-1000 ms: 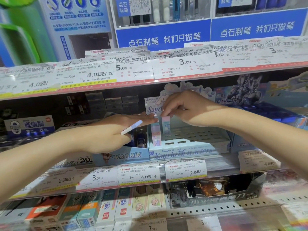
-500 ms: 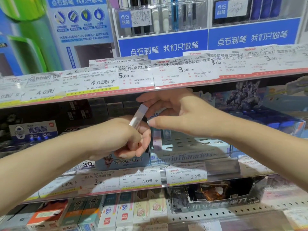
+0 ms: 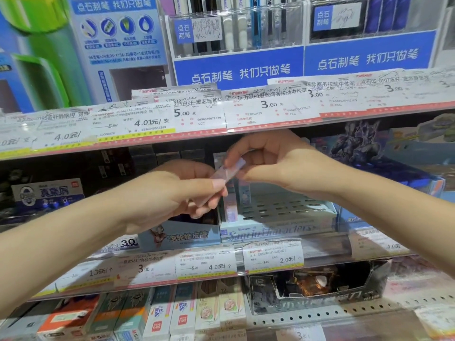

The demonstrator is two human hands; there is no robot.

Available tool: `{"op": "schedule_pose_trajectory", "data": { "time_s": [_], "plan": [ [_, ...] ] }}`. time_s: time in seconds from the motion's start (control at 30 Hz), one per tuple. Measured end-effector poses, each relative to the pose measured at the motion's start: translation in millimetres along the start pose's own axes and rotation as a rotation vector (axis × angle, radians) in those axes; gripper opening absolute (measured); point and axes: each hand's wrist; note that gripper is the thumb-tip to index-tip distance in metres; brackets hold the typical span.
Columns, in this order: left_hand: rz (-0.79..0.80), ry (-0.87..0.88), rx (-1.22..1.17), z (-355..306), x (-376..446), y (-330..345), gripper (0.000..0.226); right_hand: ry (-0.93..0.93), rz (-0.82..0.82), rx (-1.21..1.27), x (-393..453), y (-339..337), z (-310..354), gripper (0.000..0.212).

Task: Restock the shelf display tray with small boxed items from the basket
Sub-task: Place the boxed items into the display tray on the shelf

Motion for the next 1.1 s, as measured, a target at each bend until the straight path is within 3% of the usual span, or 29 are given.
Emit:
{"op": "schedule_pose_trajectory", "data": {
  "time_s": [0.07, 0.2, 0.27, 0.4, 0.5, 0.53, 0.63, 0.9, 1.1],
  "plan": [
    [-0.032, 0.049, 0.126, 0.5, -0.6, 2.7, 0.024, 0.01, -0.017, 0.03, -1.3, 3.4, -0.7, 0.025],
    [-0.176, 0.159, 0.117, -1.6, 3.0, 10.8, 0.024, -0.006, -0.16, 0.08, 0.3, 11.9, -2.9, 0.036],
    [-0.251, 0.192, 0.211, -1.7, 4.1, 13.2, 0.024, 0.007, -0.256, 0.076, 1.9, 12.3, -4.8, 0.031],
    [-0.385, 0.435, 0.74, 5.8, 3.0, 4.9, 0.029, -0.006, -0.365, 0.08, 3.6, -0.3, -10.7, 0.03],
    [-0.238, 0.58, 1.058, 11.7, 1.9, -1.1, 0.028, 0.025, -0.324, -0.065, 3.5, -8.2, -15.7, 0.033],
    [-0.155, 0.582, 1.078, 14.4, 0.6, -3.0, 0.025, 0.038, -0.306, -0.137, 3.6, -8.6, -17.7, 0.035],
    [0.006, 0.413, 1.034, 21.3, -3.5, -3.3, 0.041, 0.046, -0.273, -0.206, 3.6, -5.2, -23.8, 0.041],
    [-0.011, 0.259, 1.057, 42.2, 3.9, -12.9, 0.06, 0.061, -0.235, -0.259, 4.3, 1.3, -37.3, 0.024],
    [-0.006, 0.233, 1.032, 37.8, 5.4, -12.4, 0.063, 0.029, -0.238, -0.24, 6.6, 0.0, -41.8, 0.032]
  ]
}}
Point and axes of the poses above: each hand's wrist, its own x-axis towards the middle knuckle, its own y-axis out of the palm, z = x × y, and after that the axes turned 1 degree about y, right-handed
